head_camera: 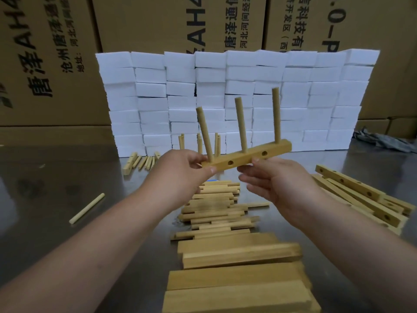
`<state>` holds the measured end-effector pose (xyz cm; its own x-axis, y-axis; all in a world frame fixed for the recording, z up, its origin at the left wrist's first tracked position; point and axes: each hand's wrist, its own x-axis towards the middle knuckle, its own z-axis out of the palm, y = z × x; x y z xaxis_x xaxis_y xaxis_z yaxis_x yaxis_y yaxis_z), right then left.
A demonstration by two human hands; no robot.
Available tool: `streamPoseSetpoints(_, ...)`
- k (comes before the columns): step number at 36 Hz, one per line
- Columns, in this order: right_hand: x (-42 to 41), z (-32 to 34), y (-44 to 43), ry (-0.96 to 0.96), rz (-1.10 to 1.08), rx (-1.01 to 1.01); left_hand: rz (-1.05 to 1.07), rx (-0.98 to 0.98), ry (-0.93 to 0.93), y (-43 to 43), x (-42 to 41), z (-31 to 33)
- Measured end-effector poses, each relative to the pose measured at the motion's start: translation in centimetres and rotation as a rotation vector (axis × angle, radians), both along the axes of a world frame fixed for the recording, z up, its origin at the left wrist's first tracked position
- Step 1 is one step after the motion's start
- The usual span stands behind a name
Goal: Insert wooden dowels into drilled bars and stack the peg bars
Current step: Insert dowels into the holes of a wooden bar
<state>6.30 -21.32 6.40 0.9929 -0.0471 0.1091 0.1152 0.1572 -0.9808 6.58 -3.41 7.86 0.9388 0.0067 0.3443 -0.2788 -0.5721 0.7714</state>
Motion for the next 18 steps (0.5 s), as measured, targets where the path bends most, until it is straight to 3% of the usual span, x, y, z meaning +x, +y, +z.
streamPoseSetpoints(6,1.0,-2.0,-1.3,0.059,-0.173,-0.42,0.104,-0.017,0.042,2.4,2.4,-1.0)
streamPoseSetpoints(9,1.5,-2.9,-1.6,0.119,-0.197,-0.468,0.147,-0.031,0.05,3.3,4.3,-1.1)
streamPoseSetpoints(18,1.9,-4.6,-1.4,0.234,-0.184,-0.508,0.208,0.264,0.118,4.2,11.5,-2.2)
